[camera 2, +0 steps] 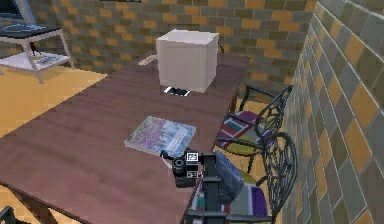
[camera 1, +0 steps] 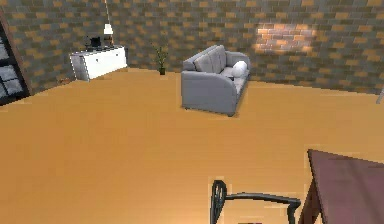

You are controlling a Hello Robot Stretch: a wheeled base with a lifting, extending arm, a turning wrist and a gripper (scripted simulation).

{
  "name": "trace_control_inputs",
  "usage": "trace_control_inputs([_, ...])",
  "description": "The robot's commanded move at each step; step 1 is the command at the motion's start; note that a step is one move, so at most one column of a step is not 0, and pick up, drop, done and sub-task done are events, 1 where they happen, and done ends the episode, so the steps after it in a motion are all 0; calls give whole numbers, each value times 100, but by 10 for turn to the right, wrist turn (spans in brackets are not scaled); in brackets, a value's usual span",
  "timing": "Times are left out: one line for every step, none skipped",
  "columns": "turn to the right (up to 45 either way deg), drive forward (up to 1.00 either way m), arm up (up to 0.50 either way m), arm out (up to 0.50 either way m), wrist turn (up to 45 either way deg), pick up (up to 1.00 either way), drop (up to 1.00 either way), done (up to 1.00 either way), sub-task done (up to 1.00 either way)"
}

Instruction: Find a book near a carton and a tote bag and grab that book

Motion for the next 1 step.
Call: trace_control_inputs([0,0,10,0,0,0,0,0,0])
